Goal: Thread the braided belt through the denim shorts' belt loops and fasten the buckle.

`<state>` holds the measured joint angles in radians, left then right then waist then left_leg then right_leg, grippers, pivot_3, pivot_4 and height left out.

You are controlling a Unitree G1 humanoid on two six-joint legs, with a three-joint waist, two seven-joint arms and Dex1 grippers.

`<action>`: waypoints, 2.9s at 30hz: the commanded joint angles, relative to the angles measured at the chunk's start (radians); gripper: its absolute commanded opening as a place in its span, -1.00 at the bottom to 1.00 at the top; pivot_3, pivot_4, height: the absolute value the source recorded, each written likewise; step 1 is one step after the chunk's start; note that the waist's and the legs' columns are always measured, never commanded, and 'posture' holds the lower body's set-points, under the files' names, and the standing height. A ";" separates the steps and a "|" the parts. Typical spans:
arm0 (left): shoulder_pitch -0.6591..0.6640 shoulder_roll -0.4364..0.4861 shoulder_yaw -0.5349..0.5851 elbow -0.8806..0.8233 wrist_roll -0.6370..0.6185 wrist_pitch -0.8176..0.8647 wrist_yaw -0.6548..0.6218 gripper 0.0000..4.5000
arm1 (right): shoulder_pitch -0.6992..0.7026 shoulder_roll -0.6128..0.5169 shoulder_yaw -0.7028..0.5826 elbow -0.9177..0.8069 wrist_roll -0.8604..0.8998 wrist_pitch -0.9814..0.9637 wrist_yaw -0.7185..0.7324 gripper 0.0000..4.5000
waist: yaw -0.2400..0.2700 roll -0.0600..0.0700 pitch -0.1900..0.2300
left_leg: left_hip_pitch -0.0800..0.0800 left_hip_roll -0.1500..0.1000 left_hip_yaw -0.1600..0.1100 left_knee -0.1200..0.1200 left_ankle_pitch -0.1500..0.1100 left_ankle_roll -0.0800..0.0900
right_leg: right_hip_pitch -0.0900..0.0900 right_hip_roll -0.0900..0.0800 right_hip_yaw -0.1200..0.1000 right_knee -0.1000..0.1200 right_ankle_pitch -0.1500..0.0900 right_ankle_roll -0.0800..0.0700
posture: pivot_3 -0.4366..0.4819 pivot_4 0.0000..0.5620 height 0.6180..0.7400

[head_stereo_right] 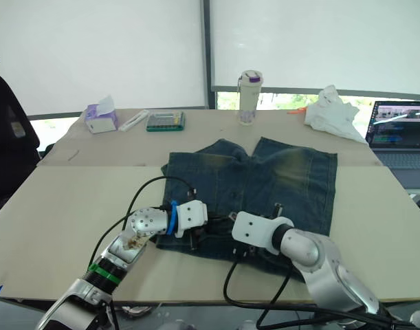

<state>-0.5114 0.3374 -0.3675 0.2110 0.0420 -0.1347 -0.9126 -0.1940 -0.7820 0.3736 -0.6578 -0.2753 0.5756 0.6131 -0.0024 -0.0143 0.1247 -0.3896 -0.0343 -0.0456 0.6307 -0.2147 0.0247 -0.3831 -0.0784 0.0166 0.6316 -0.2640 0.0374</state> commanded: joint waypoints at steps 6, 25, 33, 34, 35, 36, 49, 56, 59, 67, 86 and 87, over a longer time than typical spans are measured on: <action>-0.004 0.002 0.007 -0.044 -0.013 -0.025 -0.007 -1.00 | -0.007 0.005 -0.023 -0.005 -0.031 -0.060 0.039 -0.98 | 0.000 0.000 0.000 | 0.000 0.000 0.000 0.000 0.000 0.000 | 0.000 0.000 0.000 0.000 0.000 0.000 | -0.05 -0.47 1.00; -0.009 0.114 0.093 -0.215 -0.263 0.366 -0.186 0.21 | 0.116 -0.006 -0.166 -0.090 -0.045 -0.033 0.062 -1.00 | 0.007 0.000 0.000 | 0.000 0.000 0.000 0.001 0.000 0.000 | 0.001 0.000 0.000 0.000 0.000 0.000 | -0.05 -0.47 1.00; -0.038 0.084 0.101 -0.239 -0.323 0.524 -0.190 0.21 | 0.137 0.017 -0.167 -0.105 -0.066 -0.020 0.056 -1.00 | 0.008 0.000 0.000 | 0.000 0.000 0.000 0.002 0.000 0.000 | 0.001 0.000 0.000 0.000 0.000 0.000 | -0.05 -0.47 1.00; -0.040 0.085 0.099 -0.237 -0.322 0.525 -0.190 0.21 | 0.142 0.015 -0.170 -0.107 -0.070 -0.021 0.058 -1.00 | 0.008 0.000 0.000 | 0.000 0.000 0.000 0.002 0.000 0.000 | 0.001 0.000 0.000 0.000 0.000 0.000 | -0.05 -0.47 1.00; -0.042 0.085 0.096 -0.235 -0.320 0.524 -0.190 0.21 | 0.147 0.015 -0.173 -0.110 -0.072 -0.020 0.058 -1.00 | 0.008 0.000 0.000 | 0.000 0.000 0.000 0.002 0.000 0.000 | 0.001 0.000 0.000 0.000 0.000 0.000 | -0.05 -0.47 1.00; -0.044 0.082 0.093 -0.229 -0.315 0.518 -0.185 0.21 | 0.151 0.016 -0.179 -0.113 -0.071 -0.018 0.058 -1.00 | 0.009 0.000 0.000 | 0.000 0.000 0.000 0.002 0.000 0.000 | 0.001 0.000 0.000 0.000 0.000 0.000 | -0.05 -0.47 1.00; 0.011 0.132 0.046 -0.191 -0.284 0.438 -0.262 0.21 | 0.175 -0.019 -0.277 -0.145 -0.074 -0.002 0.079 -1.00 | 0.010 0.000 0.000 | 0.000 0.000 0.000 0.002 0.000 0.000 | 0.001 0.000 0.000 0.000 0.000 0.000 | -0.05 -0.47 1.00; -0.031 0.074 0.086 -0.187 -0.354 0.550 -0.233 0.21 | 0.172 -0.010 -0.274 -0.160 -0.063 -0.002 0.089 -1.00 | 0.014 0.000 0.000 | -0.001 0.000 0.000 0.003 -0.001 0.001 | 0.001 -0.001 0.000 0.000 0.000 0.000 | -0.05 -0.47 1.00; -0.045 0.066 0.089 -0.192 -0.365 0.583 -0.230 0.21 | 0.177 0.019 -0.209 -0.138 -0.076 -0.016 0.079 -1.00 | 0.011 0.000 0.000 | -0.001 0.000 0.000 0.003 -0.001 0.001 | 0.001 0.000 0.000 0.000 0.000 0.000 | -0.05 -0.47 1.00; -0.054 0.079 0.068 -0.174 -0.305 0.538 -0.207 0.21 | 0.093 0.122 -0.089 -0.079 -0.105 -0.016 0.062 -1.00 | -0.008 0.000 0.000 | 0.000 0.001 0.000 0.003 -0.001 0.001 | 0.001 0.001 0.000 0.001 0.000 0.000 | -0.05 -0.47 1.00; -0.070 0.038 0.014 -0.044 -0.074 0.252 -0.073 -1.00 | 0.121 0.214 -0.182 -0.124 0.021 0.127 0.096 -0.35 | 0.002 0.000 0.000 | 0.000 0.000 0.000 0.003 -0.001 0.001 | 0.000 0.001 0.000 0.001 0.000 0.000 | -0.05 -0.47 1.00; -0.069 0.037 0.017 -0.043 -0.075 0.249 -0.074 -1.00 | 0.125 0.220 -0.201 -0.136 0.028 0.145 0.091 -0.24 | 0.002 0.000 0.000 | 0.000 0.001 0.000 0.003 -0.001 0.001 | 0.001 0.001 0.000 0.001 0.000 0.000 | -0.05 -0.47 1.00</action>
<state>-0.5571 0.3705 -0.3679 0.1746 -0.0367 0.1439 -0.9915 -0.0689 -0.5684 0.2188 -0.7352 -0.2804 0.6832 0.7067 -0.0005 -0.0138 0.1245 -0.3900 -0.0338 -0.0458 0.6335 -0.2154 0.0259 -0.3825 -0.0777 0.0171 0.6322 -0.2640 0.0373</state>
